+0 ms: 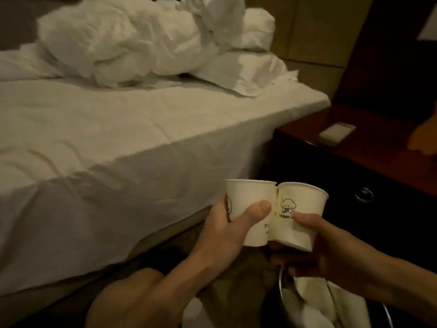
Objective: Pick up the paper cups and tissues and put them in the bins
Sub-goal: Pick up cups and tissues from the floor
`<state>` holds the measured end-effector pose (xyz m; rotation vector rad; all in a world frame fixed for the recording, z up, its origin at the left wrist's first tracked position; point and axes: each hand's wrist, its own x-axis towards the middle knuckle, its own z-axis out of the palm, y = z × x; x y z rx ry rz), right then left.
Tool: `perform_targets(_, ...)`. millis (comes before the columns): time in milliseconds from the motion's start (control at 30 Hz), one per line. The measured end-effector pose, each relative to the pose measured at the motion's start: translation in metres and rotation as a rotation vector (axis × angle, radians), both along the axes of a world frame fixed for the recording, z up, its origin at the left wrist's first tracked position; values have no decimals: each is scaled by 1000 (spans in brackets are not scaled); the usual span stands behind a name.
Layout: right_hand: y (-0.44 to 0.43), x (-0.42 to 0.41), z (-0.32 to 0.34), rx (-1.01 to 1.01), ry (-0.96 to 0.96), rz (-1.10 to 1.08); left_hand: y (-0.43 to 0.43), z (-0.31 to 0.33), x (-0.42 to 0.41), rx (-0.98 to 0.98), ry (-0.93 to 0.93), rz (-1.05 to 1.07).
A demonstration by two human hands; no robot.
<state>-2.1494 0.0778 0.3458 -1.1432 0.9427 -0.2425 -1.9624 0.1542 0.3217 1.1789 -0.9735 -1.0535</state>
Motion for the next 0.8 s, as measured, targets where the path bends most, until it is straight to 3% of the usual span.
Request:
perform_targets(133, -9, -76, -33, 54, 91, -56, -26, -34, -55, 176, 58, -195)
perform_targets(367, -49, -122, -73, 8, 363, 128, -54, -85, -94, 495, 237, -373)
perform_targets(567, -70, -132, -102, -67, 683, 226, -64, -105, -103, 668, -39, -447)
perform_targets(733, -89, -141, -91, -208, 802, 195, -66, -105, -112, 604, -268, -318)
perform_targets(800, -89, -141, -87, -217, 888, 293, -66, -102, -112, 570, -397, -243)
